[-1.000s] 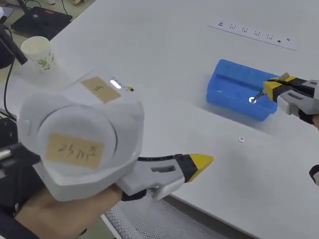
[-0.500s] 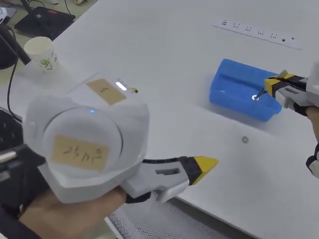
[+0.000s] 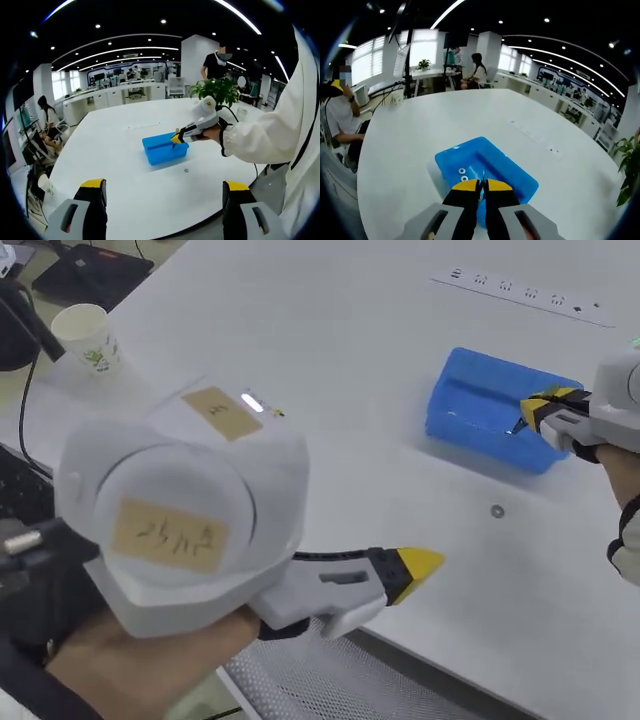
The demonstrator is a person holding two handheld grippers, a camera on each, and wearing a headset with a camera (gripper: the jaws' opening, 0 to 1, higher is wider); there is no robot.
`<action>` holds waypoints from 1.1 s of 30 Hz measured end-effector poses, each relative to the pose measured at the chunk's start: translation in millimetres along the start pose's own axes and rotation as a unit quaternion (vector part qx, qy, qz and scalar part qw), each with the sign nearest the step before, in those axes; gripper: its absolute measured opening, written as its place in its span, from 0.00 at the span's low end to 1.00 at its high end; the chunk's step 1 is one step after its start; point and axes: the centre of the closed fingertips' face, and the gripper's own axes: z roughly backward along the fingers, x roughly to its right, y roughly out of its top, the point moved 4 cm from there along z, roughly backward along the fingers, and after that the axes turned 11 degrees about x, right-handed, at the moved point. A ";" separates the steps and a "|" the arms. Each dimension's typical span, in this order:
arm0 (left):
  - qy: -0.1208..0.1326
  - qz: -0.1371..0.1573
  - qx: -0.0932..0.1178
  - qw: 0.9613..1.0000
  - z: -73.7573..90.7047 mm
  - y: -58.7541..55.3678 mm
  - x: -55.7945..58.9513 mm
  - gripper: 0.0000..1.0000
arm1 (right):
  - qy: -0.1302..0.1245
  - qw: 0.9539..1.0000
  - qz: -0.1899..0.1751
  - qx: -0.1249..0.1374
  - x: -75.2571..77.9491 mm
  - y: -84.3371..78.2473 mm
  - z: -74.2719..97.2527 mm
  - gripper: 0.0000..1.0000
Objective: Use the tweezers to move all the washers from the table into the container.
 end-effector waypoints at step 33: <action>-0.001 -0.007 0.002 1.000 1.7 4.2 4.9 0.99 | -0.002 1.000 0.004 -0.008 2.1 -7.3 2.3 0.02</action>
